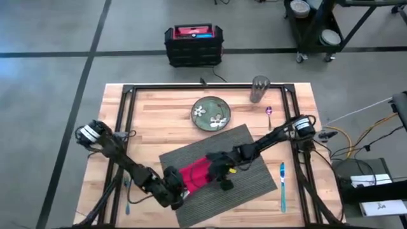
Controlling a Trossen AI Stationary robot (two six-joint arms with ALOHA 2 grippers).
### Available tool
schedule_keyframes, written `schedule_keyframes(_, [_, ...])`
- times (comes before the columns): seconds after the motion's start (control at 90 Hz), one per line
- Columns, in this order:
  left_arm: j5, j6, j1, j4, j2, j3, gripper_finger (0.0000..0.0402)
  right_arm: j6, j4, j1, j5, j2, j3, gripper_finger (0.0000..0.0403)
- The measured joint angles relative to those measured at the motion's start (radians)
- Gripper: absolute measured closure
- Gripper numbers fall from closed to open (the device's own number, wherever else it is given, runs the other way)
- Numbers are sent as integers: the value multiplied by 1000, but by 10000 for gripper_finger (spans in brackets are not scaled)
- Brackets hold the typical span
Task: Set table place
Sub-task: Fold the red table napkin
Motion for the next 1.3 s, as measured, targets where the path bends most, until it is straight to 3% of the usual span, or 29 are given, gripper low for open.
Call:
schedule_keyframes(0.211, [54, -64, -29, -24, 28, -1, 326, -71, -123, -16, 11, -12, 4, 391])
schedule_keyframes(0.389, [68, -71, -36, -36, 8, -4, 326, -74, -161, -22, 35, -54, -2, 394])
schedule_keyframes(0.578, [119, -42, -28, -90, -117, 20, 326, 6, -340, -26, 50, -174, 56, 395])
schedule_keyframes(0.733, [37, -38, 6, -247, -266, 74, 326, 49, -541, -27, 53, -295, 69, 387])
schedule_keyframes(0.911, [28, -38, 89, -427, -362, 76, 324, 171, -526, -23, 95, -346, -2, 353])
schedule_keyframes(1.056, [178, -90, 180, -587, -356, 41, 299, 239, -452, -8, 172, -321, -92, 306])
schedule_keyframes(1.211, [330, -79, 246, -573, -322, 28, 252, 250, -419, 0, 291, -293, -158, 259])
schedule_keyframes(1.3, [351, -60, 252, -545, -305, 30, 229, 249, -405, 4, 319, -287, -168, 240])
